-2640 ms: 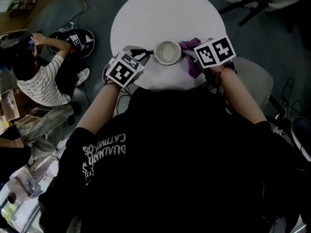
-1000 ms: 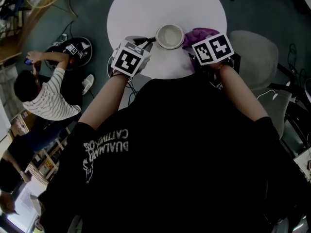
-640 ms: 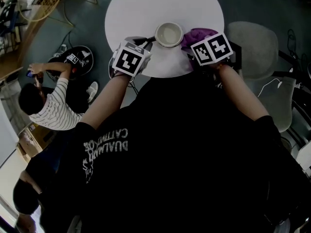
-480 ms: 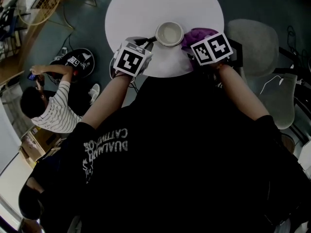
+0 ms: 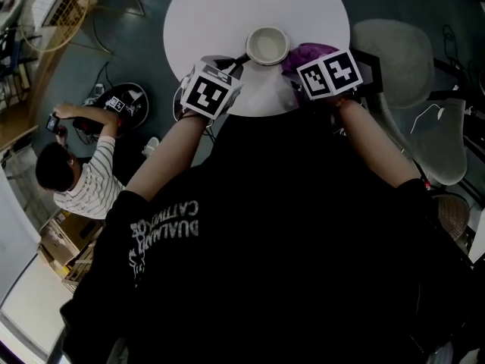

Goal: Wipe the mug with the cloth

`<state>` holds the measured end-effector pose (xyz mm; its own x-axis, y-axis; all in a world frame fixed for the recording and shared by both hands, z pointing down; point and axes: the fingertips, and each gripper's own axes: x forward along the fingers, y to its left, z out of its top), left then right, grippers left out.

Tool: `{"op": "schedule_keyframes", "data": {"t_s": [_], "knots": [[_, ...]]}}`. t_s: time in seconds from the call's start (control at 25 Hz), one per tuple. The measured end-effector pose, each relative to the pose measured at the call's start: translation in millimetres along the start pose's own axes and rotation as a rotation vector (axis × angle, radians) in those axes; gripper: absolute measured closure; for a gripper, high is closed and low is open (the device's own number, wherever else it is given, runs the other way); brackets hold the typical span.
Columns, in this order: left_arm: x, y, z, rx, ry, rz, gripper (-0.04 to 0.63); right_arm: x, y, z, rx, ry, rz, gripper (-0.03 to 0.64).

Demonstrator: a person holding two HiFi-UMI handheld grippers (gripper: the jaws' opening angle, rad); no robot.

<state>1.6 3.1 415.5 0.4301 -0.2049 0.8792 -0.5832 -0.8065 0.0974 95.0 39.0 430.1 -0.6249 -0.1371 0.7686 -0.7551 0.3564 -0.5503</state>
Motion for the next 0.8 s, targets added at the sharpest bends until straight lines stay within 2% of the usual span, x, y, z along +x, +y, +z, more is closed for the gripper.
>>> {"op": "schedule_keyframes", "data": {"t_s": [0.52, 0.64, 0.8], "knots": [[-5.0, -8.6, -10.5, 0.126, -0.010, -0.054, 0.535, 20.6, 29.0, -2.1, 0.134, -0.092, -0.019, 0.563], [-6.3, -10.1, -12.0, 0.135, -0.015, -0.064, 0.535, 26.7, 43.3, -0.4, 0.168, -0.114, 0.023, 0.563], [-4.9, -13.5, -13.4, 0.151, -0.025, -0.076, 0.535, 38.3, 69.5, -0.4, 0.196, -0.142, 0.136, 0.563]]}}
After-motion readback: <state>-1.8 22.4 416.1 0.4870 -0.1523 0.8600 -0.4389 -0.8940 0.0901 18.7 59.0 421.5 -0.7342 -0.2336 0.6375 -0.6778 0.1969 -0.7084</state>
